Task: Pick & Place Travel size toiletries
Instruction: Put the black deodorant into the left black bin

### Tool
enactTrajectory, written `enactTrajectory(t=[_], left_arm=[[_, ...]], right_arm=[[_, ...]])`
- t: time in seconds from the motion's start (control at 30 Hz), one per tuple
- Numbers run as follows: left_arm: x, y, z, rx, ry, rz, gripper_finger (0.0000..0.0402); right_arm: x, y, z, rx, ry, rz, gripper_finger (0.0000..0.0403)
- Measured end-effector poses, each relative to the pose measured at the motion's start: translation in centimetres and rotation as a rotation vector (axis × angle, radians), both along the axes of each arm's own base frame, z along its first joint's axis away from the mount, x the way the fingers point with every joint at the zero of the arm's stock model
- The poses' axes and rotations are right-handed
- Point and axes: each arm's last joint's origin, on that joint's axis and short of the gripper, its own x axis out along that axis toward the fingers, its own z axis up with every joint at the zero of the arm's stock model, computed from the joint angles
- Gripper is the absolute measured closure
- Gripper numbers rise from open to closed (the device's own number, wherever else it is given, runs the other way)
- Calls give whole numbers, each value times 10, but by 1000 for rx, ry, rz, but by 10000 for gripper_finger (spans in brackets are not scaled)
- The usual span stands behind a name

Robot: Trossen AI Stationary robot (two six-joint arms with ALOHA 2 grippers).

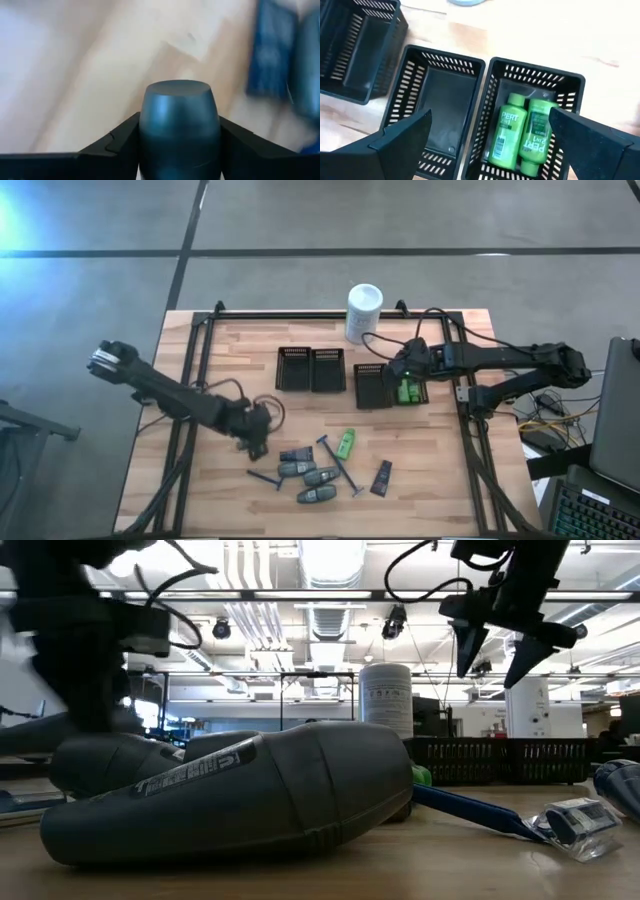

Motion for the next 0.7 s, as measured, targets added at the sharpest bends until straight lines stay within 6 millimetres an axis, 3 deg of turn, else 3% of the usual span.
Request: enactTrajectory(t=[0.37, 0.53, 0.7], left_arm=[[26, 65, 50, -298, -469, 567, 194], [42, 92, 57, -265, -523, 753, 194], [67, 120, 57, -222, -498, 831, 195]], right_arm=[[-7, -8, 2, -53, 88, 164, 3], [-18, -16, 9, -42, 117, 276, 3], [-32, -23, 17, -84, 129, 332, 3]])
